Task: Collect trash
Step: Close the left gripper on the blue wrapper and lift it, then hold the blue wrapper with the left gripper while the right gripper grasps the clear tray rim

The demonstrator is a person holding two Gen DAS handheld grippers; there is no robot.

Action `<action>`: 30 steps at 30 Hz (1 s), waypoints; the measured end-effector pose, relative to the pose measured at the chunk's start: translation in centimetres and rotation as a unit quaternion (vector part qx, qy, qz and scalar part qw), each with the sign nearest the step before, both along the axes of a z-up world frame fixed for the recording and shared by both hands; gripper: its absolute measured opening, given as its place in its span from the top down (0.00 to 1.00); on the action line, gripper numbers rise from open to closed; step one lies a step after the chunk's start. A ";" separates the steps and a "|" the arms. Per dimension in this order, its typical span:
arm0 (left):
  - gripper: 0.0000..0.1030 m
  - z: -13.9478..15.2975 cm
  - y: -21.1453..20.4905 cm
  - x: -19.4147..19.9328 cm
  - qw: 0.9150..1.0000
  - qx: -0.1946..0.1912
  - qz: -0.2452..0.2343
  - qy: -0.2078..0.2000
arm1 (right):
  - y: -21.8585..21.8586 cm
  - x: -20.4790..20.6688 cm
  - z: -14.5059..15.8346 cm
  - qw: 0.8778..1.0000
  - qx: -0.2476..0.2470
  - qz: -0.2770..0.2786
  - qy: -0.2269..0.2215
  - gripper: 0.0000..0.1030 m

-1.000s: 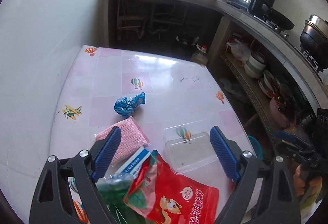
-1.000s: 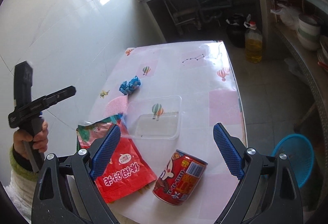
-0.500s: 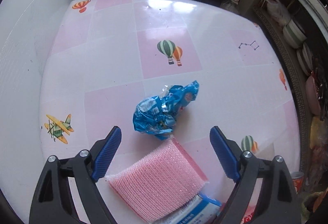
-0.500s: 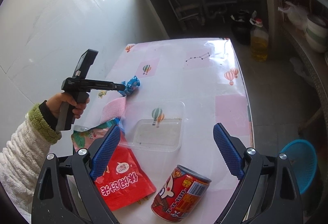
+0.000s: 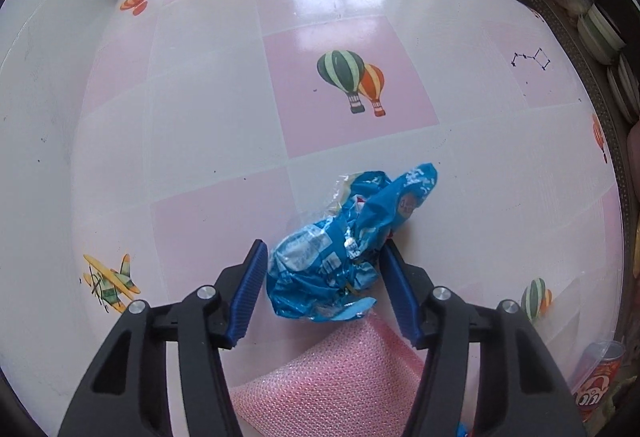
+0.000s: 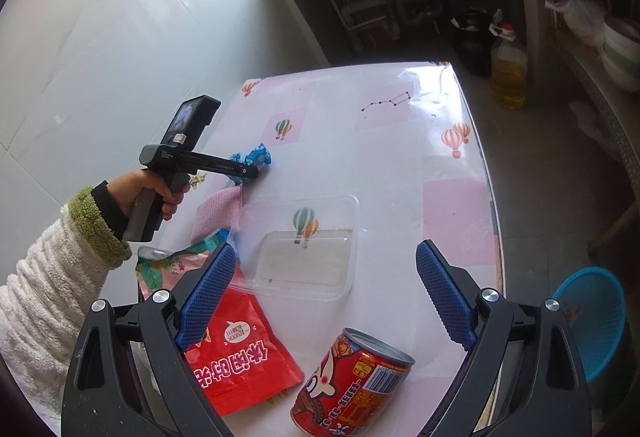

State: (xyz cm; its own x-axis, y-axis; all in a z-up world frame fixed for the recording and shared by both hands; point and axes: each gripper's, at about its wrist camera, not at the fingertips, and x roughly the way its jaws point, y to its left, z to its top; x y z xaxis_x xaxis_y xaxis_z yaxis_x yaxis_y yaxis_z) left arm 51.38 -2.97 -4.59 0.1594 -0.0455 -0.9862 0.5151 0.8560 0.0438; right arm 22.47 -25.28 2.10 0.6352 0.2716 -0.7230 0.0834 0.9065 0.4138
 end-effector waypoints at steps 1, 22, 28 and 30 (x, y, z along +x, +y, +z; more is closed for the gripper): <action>0.50 0.0 0.0 0.0 1.000 -0.003 -0.001 -0.003 | -0.1 0.0 -0.1 1.000 0.003 0.002 0.000 0.15; 0.74 8.9 3.2 -3.3 0.989 -0.049 0.020 -0.137 | -0.4 1.4 -0.4 1.000 0.008 0.005 0.009 0.22; 0.74 13.5 4.9 -8.9 0.978 -0.122 0.023 -0.167 | 0.3 4.2 -2.5 0.999 -0.014 0.016 0.046 0.37; 0.74 14.4 4.8 -11.0 0.975 -0.144 0.015 -0.170 | 0.6 5.1 -3.5 0.998 -0.020 0.021 0.062 0.43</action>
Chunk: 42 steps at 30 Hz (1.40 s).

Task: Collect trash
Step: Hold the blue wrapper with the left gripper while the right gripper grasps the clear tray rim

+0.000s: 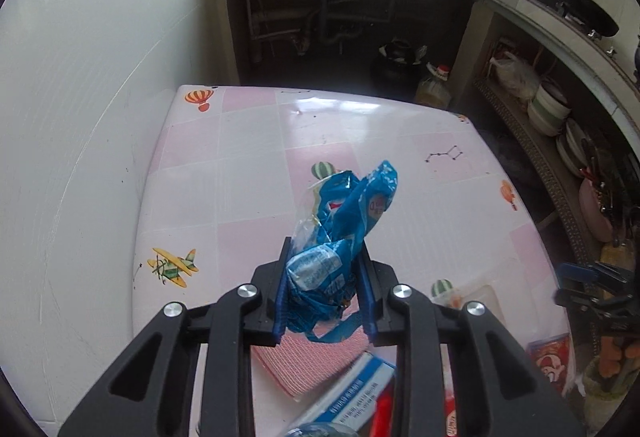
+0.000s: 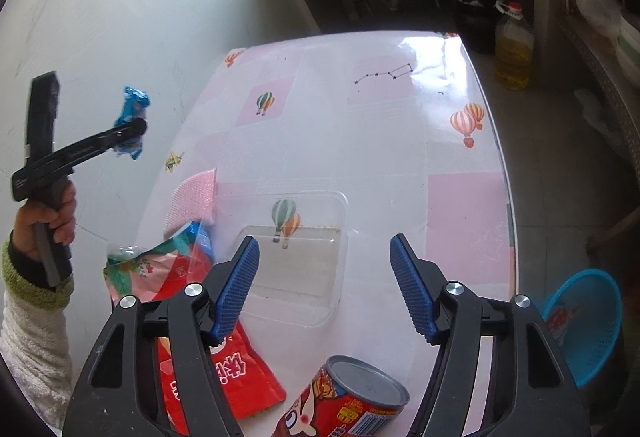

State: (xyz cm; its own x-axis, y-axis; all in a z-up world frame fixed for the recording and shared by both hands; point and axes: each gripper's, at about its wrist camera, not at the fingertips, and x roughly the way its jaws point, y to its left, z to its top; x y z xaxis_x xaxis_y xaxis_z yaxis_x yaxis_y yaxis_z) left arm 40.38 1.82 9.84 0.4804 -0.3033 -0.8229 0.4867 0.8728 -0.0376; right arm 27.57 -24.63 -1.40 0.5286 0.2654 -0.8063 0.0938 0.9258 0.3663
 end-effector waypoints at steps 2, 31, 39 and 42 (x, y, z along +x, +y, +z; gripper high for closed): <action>0.74 0.7 0.0 -1.9 1.000 -0.021 -0.008 -0.004 | 0.2 0.7 -1.1 1.000 -0.006 0.000 0.016 0.48; 0.74 2.3 2.4 -12.4 0.994 -0.102 -0.002 -0.036 | -1.5 0.2 -4.1 0.996 0.054 -0.044 0.061 0.97; 0.74 3.4 3.1 -13.4 0.991 -0.122 0.009 -0.050 | -4.4 -2.4 -1.1 0.994 0.071 -0.077 0.016 0.97; 0.74 3.8 3.2 -13.8 0.991 -0.124 0.011 -0.058 | -5.7 -3.8 0.1 0.993 0.075 -0.092 -0.002 0.97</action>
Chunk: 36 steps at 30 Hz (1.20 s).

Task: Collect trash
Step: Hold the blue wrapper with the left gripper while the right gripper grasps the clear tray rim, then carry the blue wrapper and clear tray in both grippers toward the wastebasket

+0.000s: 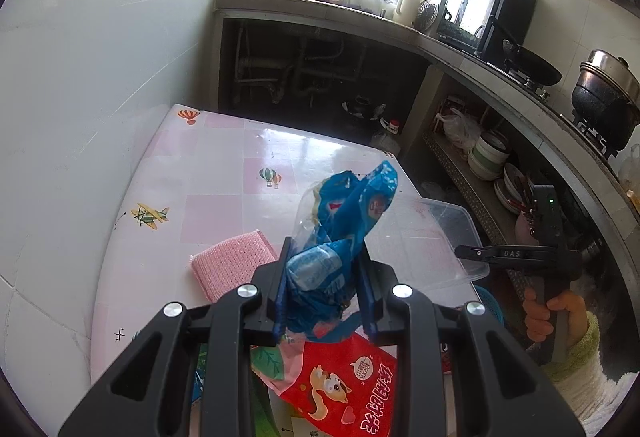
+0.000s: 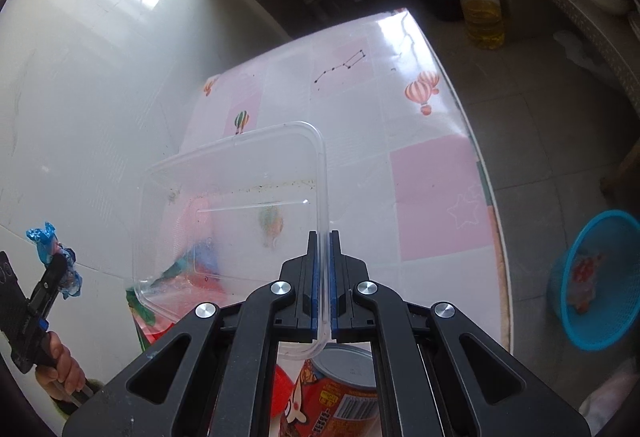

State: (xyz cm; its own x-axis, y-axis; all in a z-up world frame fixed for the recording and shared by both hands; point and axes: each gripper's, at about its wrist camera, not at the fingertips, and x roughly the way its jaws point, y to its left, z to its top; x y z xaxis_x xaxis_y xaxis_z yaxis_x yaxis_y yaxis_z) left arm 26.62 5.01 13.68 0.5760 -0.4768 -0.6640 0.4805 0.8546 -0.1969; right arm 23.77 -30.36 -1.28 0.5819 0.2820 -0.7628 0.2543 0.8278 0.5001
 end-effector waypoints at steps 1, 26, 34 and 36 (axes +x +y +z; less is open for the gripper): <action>0.74 0.1 0.0 -0.1 1.000 -0.001 0.001 -0.002 | -0.4 -0.5 0.4 1.000 0.000 -0.006 -0.005 0.97; 0.74 -1.1 -5.0 -4.3 0.998 -0.034 -0.045 0.011 | -6.8 -14.7 2.5 0.987 0.022 -0.145 -0.058 0.97; 0.74 -1.4 -9.1 -5.7 0.996 -0.034 -0.081 0.017 | -9.0 -18.3 1.8 0.983 0.032 -0.174 -0.053 0.97; 0.74 -1.5 -10.4 -6.1 0.995 -0.033 -0.093 0.018 | -9.6 -19.2 1.5 0.981 0.035 -0.184 -0.051 0.97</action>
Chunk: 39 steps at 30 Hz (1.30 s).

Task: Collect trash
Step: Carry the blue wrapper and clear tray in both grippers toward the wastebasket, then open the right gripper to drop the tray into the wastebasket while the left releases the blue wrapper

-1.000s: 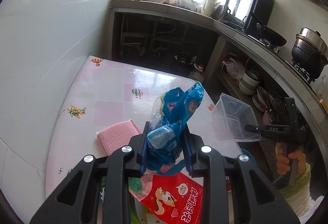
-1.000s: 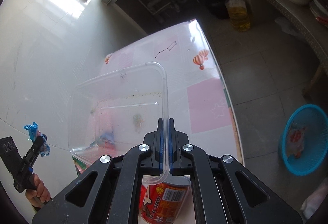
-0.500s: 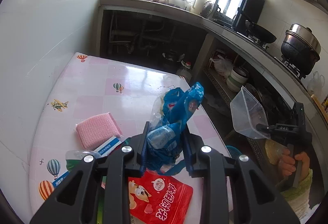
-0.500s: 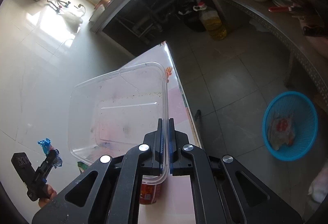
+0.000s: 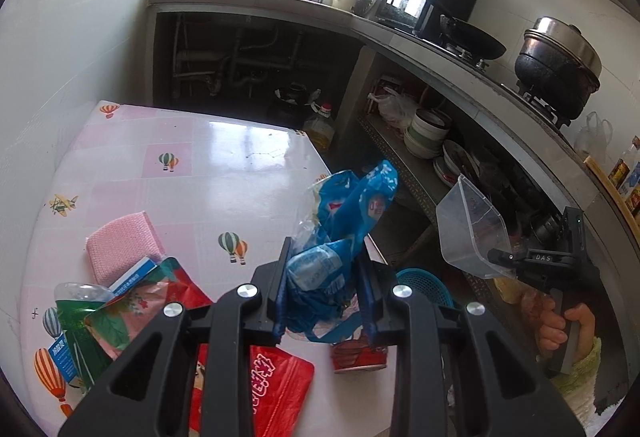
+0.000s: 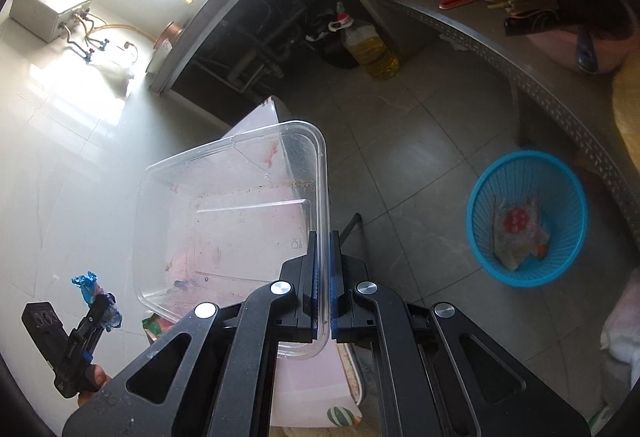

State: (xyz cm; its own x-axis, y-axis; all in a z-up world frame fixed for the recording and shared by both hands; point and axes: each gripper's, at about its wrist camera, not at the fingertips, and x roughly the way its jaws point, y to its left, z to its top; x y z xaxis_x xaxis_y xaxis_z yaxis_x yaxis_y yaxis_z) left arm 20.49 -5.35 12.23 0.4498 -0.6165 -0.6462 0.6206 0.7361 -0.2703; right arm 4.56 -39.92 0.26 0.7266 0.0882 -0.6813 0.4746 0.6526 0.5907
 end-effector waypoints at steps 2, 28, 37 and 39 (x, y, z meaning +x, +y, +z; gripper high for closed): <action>0.74 0.0 -1.4 -0.4 1.000 0.000 -0.014 0.000 | -0.6 -0.8 -0.2 1.000 0.004 -0.008 0.001 0.97; 0.73 -7.2 -24.9 -7.2 0.967 0.059 -0.225 0.100 | -9.5 -12.3 -15.4 0.954 0.106 -0.252 0.121 0.97; 0.73 -9.8 -27.5 -7.0 0.962 0.083 -0.227 0.125 | -13.5 -8.8 -25.4 0.932 0.070 -0.294 0.198 0.37; 0.73 -10.3 -27.9 -6.9 0.961 0.087 -0.226 0.130 | -13.4 -9.8 -26.4 0.927 0.079 -0.301 0.209 0.37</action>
State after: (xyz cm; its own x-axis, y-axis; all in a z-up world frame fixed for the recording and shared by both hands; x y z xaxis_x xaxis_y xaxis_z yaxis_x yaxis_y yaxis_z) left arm 13.57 -33.25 1.90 -0.0301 -0.5838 -0.8113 0.8159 0.4545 -0.3574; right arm -5.21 -53.27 -26.18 0.3510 -0.1249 -0.9280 0.9341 0.1158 0.3377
